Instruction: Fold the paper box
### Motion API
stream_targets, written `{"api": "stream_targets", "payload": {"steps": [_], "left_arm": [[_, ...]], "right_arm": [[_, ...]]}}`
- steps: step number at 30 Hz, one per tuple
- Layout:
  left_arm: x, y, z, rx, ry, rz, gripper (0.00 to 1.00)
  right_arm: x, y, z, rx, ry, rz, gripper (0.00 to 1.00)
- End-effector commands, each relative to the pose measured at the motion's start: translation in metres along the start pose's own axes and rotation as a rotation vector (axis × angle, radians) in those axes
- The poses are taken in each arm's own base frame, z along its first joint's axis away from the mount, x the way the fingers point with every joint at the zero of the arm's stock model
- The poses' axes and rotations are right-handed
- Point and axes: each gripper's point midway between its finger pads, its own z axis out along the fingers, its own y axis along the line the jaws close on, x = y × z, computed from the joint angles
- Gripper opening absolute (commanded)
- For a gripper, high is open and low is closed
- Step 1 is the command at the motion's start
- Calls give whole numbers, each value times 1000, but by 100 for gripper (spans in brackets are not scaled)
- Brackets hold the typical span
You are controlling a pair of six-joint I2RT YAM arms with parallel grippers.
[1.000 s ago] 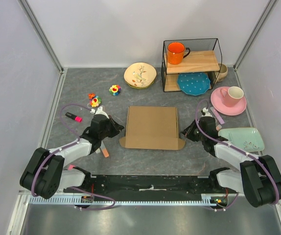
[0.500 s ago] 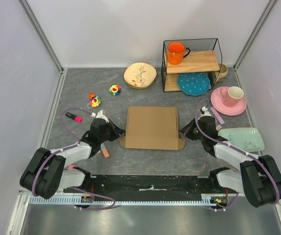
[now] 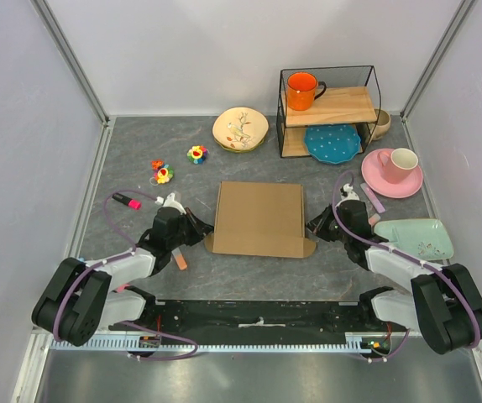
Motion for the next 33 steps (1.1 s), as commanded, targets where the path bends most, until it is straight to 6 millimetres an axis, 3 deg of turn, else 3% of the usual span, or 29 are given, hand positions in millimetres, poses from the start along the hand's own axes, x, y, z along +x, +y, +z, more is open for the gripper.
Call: {"api": "stream_targets", "payload": {"steps": [1, 8, 23, 33], "left_arm": [[-8, -19, 2, 74, -15, -17, 2], [-5, -30, -1, 127, -5, -13, 2], [5, -74, -39, 393, 14, -1, 2], [-8, -97, -69, 466, -31, 9, 2]], "right_arm": [[1, 10, -1, -38, -10, -9, 0], [6, 12, -1, -38, -1, -16, 0], [-5, 40, -23, -105, -10, -36, 0], [-32, 67, -53, -125, -69, -58, 0]]}}
